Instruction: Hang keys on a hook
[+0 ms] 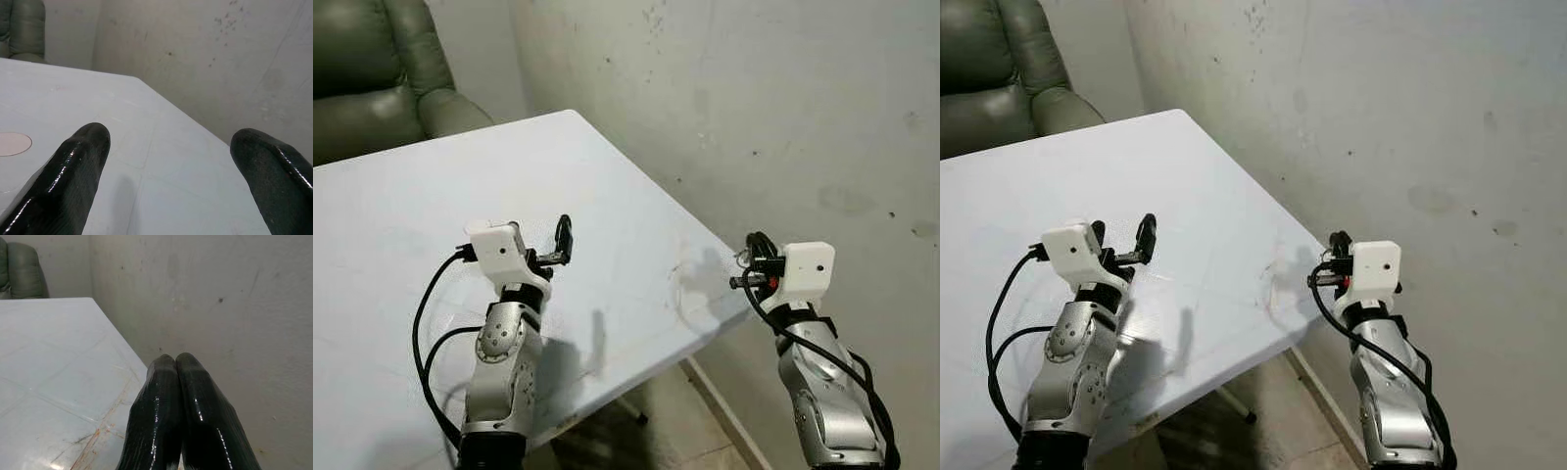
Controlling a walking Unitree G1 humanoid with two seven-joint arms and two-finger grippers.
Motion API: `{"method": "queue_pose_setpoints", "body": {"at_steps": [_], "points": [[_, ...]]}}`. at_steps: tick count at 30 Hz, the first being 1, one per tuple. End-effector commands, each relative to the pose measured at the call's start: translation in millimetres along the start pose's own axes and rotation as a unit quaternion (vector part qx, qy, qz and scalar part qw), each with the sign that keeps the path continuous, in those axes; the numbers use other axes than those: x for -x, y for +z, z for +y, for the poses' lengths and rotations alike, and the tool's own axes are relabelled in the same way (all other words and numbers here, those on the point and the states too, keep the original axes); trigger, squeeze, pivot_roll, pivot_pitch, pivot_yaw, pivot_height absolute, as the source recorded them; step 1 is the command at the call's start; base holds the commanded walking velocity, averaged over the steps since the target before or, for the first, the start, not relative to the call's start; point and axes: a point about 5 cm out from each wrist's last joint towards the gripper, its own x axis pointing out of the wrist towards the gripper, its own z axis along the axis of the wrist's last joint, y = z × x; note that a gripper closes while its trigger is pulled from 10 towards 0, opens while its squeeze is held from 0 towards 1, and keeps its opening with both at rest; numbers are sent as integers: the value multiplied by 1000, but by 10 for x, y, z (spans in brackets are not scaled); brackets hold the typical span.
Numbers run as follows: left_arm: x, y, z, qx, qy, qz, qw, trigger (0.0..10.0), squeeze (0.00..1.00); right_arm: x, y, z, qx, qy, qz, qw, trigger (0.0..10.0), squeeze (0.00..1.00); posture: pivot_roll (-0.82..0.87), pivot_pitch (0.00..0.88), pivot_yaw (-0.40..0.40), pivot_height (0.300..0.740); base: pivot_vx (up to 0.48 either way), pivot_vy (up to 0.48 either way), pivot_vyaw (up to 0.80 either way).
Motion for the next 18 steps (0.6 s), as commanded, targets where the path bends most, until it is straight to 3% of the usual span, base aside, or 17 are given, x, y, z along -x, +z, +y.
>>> {"method": "queue_pose_setpoints", "body": {"at_steps": [1, 13, 18], "points": [[6, 26, -39, -6, -3, -3, 1000, 10000, 0, -1, 69, 15, 1, 3, -12, 1000, 10000, 0, -26, 0, -29, 740, 0, 0, -763], [64, 8, -73, -6, -2, 1, 1000, 10000, 0, 31, 66, 19, 0, 4, -11, 1000, 10000, 0, -23, 0, -31, 740, 0, 0, -745], [104, 18, -36, -12, 0, 1, 1000, 10000, 0, 59, 94, 33, -6, 13, -21, 1000, 10000, 0, -15, 0, -33, 740, 0, 0, -96]]}}
